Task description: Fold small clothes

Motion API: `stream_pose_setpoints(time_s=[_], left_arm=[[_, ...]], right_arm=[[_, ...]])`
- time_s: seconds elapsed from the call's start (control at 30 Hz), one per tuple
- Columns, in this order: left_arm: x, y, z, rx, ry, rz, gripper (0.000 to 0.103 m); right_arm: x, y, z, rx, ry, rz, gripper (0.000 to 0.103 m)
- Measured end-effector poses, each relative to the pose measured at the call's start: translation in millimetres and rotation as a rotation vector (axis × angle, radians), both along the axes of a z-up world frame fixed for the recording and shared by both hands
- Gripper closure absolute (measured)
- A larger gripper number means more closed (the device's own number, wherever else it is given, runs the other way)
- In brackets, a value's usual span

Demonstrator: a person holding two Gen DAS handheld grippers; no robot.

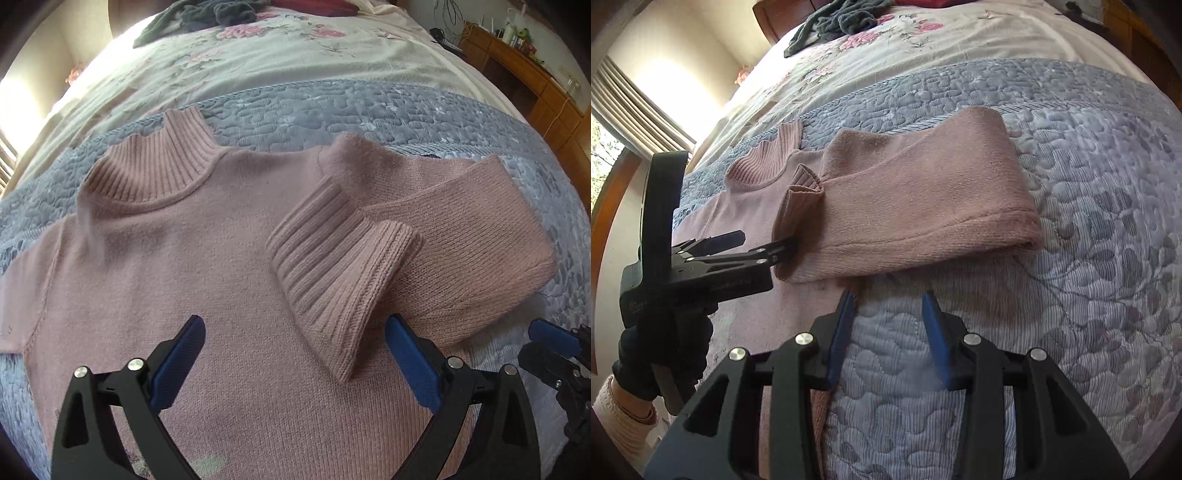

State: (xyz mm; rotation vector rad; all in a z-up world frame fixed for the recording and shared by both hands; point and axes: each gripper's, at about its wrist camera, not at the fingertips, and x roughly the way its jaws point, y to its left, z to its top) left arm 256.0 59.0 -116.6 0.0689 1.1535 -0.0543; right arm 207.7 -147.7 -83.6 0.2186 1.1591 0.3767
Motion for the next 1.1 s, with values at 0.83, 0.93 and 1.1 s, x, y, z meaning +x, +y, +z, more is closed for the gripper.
stream_pose_setpoints(time_s=[0.83,0.93,1.1], left_arm=[[-21.8,205.3,37.5,-0.247,-0.203,0.264,0.089],[-23.4,226.1,32.0,-0.252,-0.199,0.279,0.089],[-23.4,252.2,9.1,-0.273,-0.161,0.321,0.089]], right_arm=[[56.6,-2.1,-4.5,0.113,0.118,-0.115,0.049],[71.7,16.9,-15.9,0.093,0.144,-0.097,0.049],[79.3,30.8,-33.4,0.023,0.179,-0.100,0.064]])
